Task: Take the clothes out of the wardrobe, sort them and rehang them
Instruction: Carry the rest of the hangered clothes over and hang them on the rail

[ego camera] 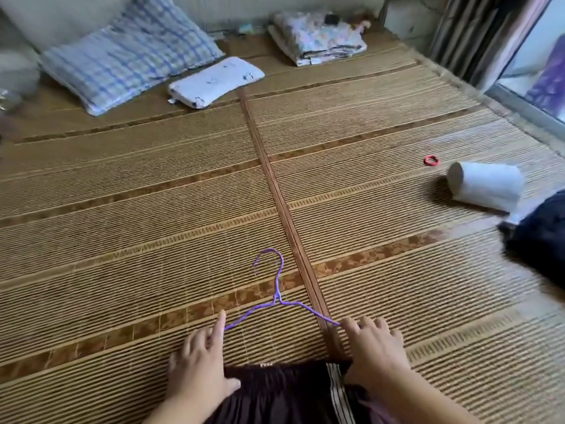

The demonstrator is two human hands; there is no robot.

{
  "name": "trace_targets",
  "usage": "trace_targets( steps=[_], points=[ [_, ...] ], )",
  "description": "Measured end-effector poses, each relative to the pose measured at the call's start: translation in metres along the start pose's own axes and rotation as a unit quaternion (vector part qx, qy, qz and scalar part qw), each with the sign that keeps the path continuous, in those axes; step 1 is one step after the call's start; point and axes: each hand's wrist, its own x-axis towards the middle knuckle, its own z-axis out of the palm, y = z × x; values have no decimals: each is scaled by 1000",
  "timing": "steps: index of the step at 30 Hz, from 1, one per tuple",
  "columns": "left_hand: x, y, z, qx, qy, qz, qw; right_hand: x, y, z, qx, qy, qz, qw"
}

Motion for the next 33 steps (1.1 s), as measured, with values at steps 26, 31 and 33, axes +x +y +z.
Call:
trace_targets(
  steps=[26,31,33],
  points=[
    [-318,-91,-345,-397,276,223,846,-388,-108,-317,296,246,-119,915],
    [-407,-144,-348,-446,320,213,809,-467,-156,-309,284,285,-143,904],
    [-442,-174,-352,-464,335,201,795,-495,-180,-305,276,303,-165,897]
  ],
)
